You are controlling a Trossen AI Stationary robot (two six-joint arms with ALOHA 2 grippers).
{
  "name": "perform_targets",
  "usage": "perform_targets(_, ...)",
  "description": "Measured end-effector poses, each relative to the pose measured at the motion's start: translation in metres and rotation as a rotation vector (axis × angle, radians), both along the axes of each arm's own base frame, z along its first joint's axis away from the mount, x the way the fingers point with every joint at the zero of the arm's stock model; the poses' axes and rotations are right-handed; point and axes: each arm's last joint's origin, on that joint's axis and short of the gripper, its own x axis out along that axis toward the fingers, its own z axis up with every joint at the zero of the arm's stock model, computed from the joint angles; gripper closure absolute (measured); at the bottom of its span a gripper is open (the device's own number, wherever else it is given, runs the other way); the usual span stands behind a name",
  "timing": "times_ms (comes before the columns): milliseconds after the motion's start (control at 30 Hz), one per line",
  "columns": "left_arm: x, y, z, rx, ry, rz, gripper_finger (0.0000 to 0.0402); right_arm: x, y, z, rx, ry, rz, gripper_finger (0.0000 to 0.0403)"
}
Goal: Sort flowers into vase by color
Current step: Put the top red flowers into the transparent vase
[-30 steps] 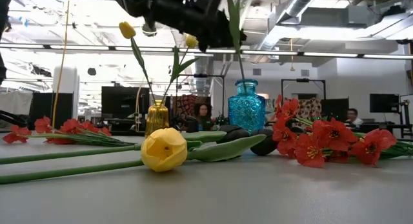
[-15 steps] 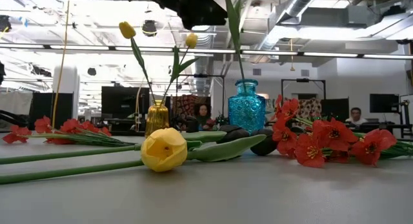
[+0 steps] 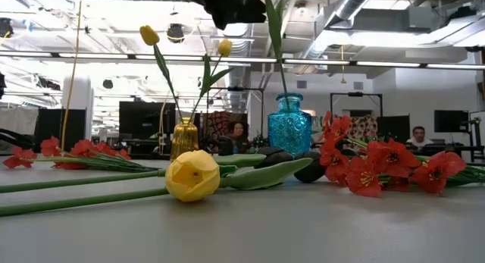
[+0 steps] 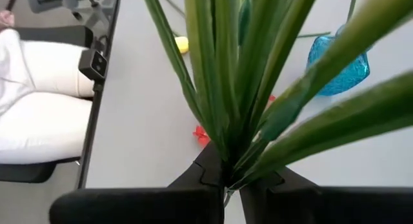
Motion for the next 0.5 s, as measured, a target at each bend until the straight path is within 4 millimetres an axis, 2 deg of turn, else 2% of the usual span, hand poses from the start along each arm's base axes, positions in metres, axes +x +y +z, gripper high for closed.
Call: perform_targets(500,0.0001,-0.0043,-0.0008,0.023,0.01,0.036,0.0223,0.0077,0.0073,-0.0073,-0.027,0.038,0.004,0.034)
